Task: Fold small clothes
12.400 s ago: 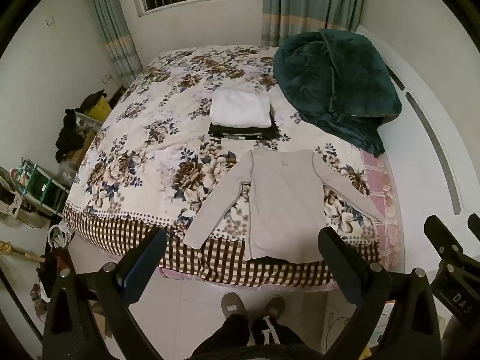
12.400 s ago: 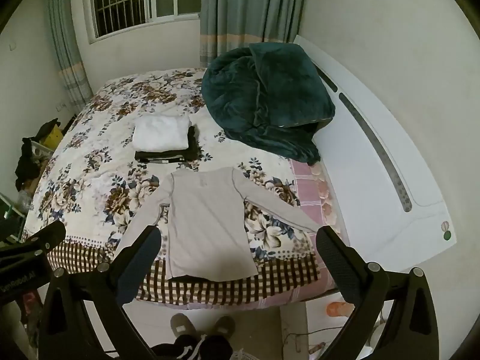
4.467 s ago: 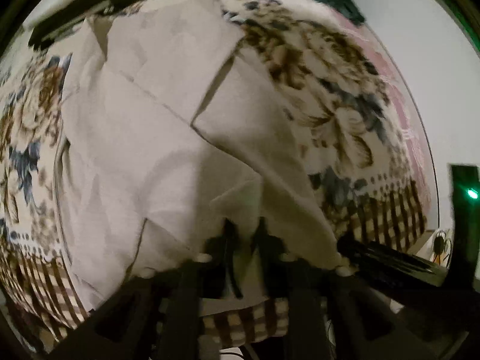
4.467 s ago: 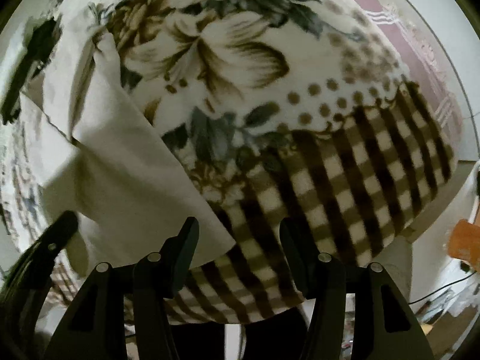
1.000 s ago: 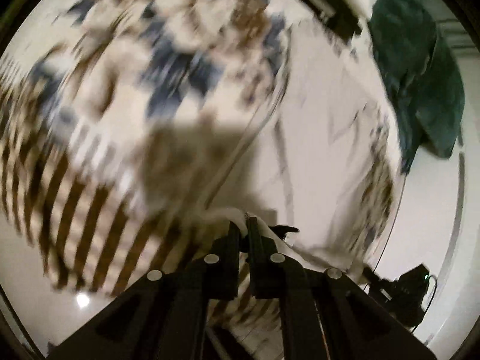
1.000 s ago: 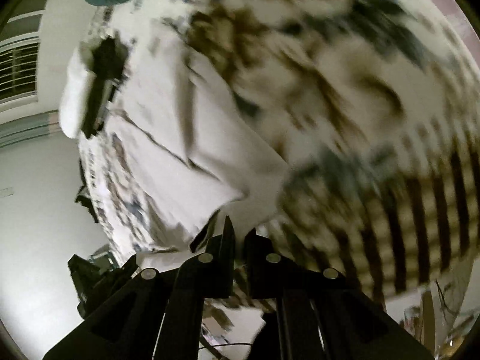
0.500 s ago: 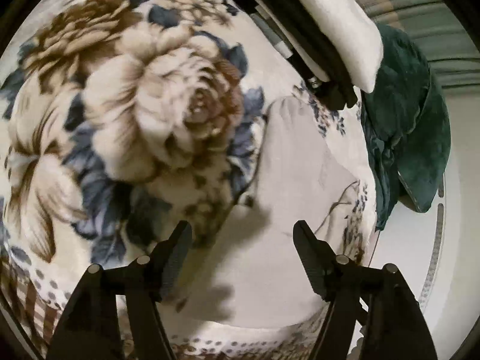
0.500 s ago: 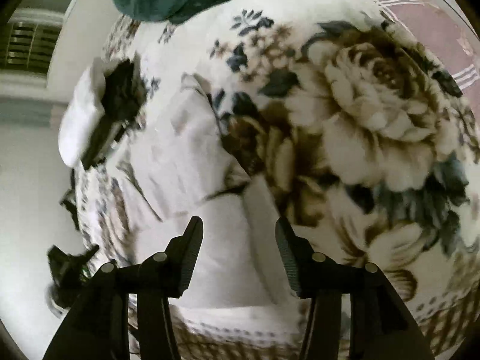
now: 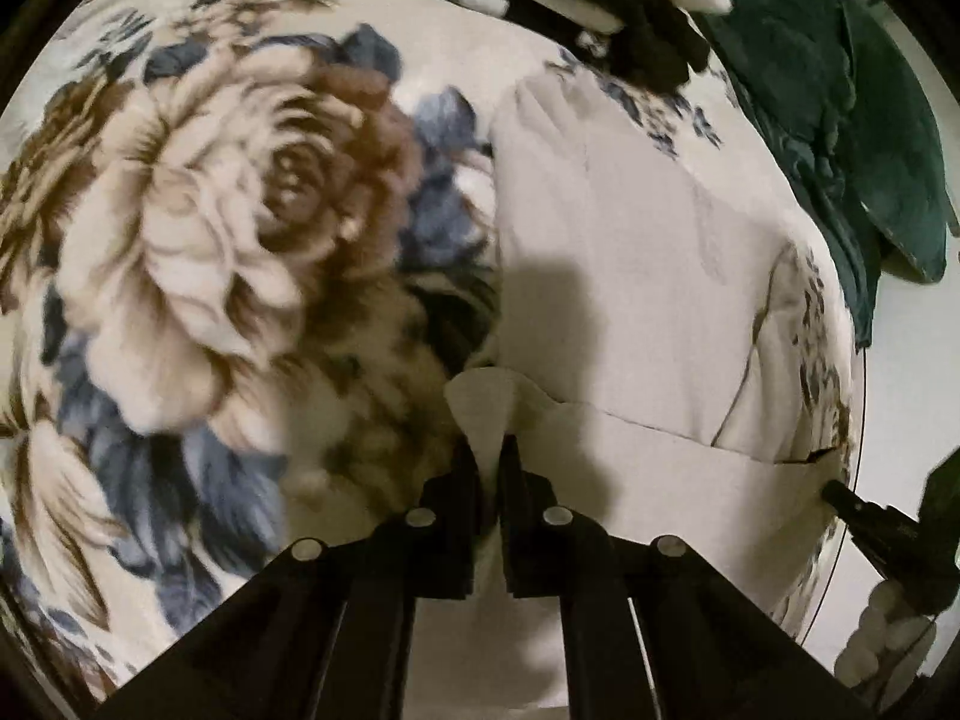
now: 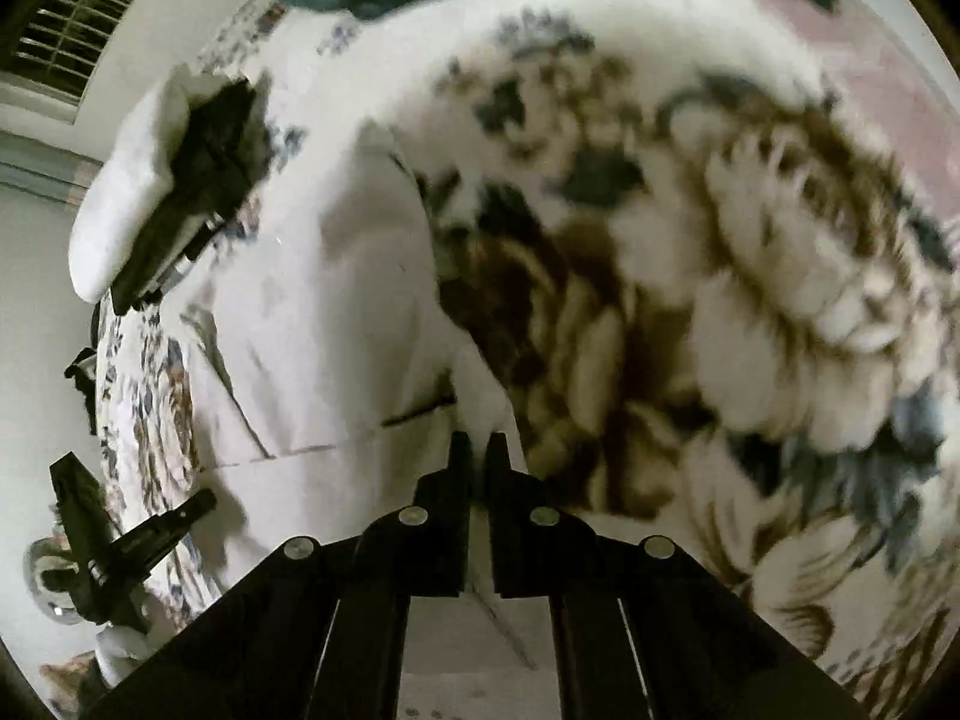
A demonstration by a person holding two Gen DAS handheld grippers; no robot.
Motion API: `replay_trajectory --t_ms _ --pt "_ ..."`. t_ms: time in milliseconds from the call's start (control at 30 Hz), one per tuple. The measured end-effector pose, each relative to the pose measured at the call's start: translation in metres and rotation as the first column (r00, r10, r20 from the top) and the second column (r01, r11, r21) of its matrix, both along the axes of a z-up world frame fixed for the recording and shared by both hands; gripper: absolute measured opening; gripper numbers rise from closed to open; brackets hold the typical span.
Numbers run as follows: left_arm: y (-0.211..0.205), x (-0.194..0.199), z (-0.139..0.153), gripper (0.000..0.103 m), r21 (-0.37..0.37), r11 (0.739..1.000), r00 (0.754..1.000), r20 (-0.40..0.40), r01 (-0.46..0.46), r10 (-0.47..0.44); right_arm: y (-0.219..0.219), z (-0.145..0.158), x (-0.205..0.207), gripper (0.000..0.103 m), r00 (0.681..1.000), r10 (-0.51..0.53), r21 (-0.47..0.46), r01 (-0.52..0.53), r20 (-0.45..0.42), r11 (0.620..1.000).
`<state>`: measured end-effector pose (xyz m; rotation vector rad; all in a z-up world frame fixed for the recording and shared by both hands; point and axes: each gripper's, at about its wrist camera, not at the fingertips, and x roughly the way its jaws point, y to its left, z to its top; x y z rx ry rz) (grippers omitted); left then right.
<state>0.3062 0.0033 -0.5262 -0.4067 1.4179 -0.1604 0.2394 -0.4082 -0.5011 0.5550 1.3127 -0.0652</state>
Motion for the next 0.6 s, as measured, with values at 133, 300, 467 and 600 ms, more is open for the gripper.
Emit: replay_trajectory --t_ms 133,300,467,600 --pt "0.009 0.008 -0.025 0.009 -0.023 1.0 0.995 -0.1 0.005 -0.007 -0.004 -0.021 0.008 0.005 0.993 -0.038 -0.049 0.033 -0.108 0.998" --pt "0.021 0.026 -0.006 0.026 -0.104 0.994 0.991 -0.129 0.026 -0.04 0.0 -0.035 0.027 0.014 0.974 -0.011 -0.042 0.002 -0.225 0.999" --pt "0.033 0.081 0.02 0.069 -0.194 0.981 0.999 -0.044 -0.016 0.008 0.005 -0.001 0.067 0.056 0.993 -0.002 -0.024 -0.001 -0.116 1.0" --pt "0.01 0.144 0.013 0.069 -0.132 0.989 0.998 0.006 0.066 -0.066 0.013 -0.004 0.133 0.056 0.997 0.016 -0.013 -0.017 -0.071 1.0"
